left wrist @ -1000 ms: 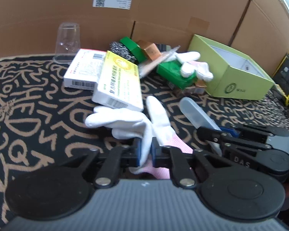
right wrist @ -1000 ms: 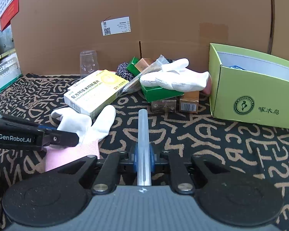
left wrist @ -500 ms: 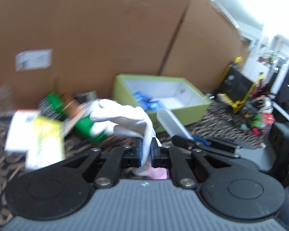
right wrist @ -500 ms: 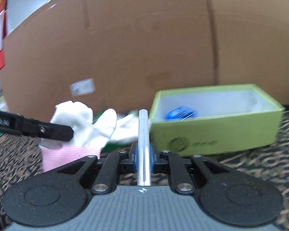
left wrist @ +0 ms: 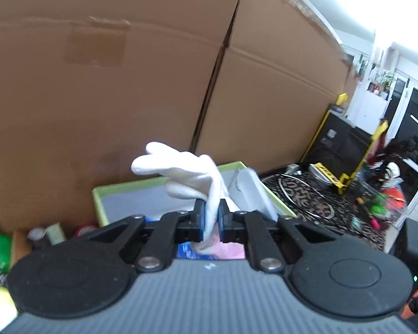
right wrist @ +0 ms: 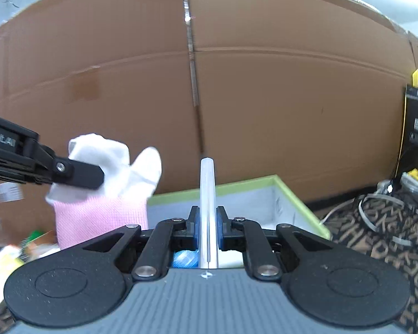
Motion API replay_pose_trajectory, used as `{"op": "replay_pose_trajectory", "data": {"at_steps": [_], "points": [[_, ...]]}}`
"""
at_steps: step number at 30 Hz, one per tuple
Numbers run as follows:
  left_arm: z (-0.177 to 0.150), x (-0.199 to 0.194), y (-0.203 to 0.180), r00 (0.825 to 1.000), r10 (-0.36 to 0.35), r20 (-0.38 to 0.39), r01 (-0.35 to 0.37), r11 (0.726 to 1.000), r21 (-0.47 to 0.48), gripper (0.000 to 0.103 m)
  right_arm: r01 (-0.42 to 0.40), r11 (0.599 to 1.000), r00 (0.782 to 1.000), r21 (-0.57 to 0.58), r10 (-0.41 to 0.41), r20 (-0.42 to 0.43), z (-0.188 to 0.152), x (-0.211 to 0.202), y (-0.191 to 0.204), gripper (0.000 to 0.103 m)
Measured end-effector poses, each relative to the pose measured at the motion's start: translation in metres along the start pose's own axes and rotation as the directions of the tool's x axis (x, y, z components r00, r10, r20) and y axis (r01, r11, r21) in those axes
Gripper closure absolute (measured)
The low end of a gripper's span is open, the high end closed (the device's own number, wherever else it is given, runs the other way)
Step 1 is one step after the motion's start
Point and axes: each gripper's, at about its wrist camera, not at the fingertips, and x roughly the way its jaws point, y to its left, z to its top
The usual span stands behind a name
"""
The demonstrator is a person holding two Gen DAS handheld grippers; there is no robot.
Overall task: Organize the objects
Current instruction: 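Carry the glove and tube into the lime-green box and release both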
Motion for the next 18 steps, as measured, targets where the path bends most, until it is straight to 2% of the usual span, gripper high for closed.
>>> {"op": "replay_pose_trajectory", "data": {"at_steps": [5,10,14,15,16,17,18], "points": [[0.01,0.061,0.011,0.994,0.072,-0.083,-0.072,0.997,0.012,0.094,0.07,0.997,0.997,-0.019,-0.07,-0.023,-0.008,0.05,-0.011,0.089],[0.0,0.097,0.018,0.989,0.083,-0.127,-0.08,0.996,0.026,0.094,0.068,0.995,0.996,-0.07,-0.071,-0.049,-0.02,0.067,-0.02,0.089],[-0.01,0.116,0.021,0.985,0.085,-0.149,-0.083,0.996,0.018,0.091,0.038,0.999,0.997,-0.036,-0.04,-0.059,-0.026,0.075,-0.032,0.089],[-0.012,0.12,0.022,0.985,0.089,-0.149,-0.086,0.996,0.025,0.082,0.036,0.999,0.997,-0.03,-0.038,-0.06,-0.029,0.077,-0.034,0.089],[-0.014,0.122,0.022,0.985,0.089,-0.146,-0.085,0.996,0.031,0.059,0.039,0.999,0.997,-0.039,-0.041,-0.062,-0.031,0.079,-0.036,0.087],[-0.015,0.122,0.024,0.986,0.09,-0.139,-0.087,0.996,0.031,0.043,0.046,0.997,0.996,-0.058,-0.05,-0.067,-0.032,0.078,-0.036,0.078],[-0.017,0.118,0.026,0.988,0.099,-0.12,-0.098,0.995,0.017,0.019,0.067,0.995,0.995,-0.069,-0.071,-0.063,-0.031,0.075,-0.037,0.071]]}}
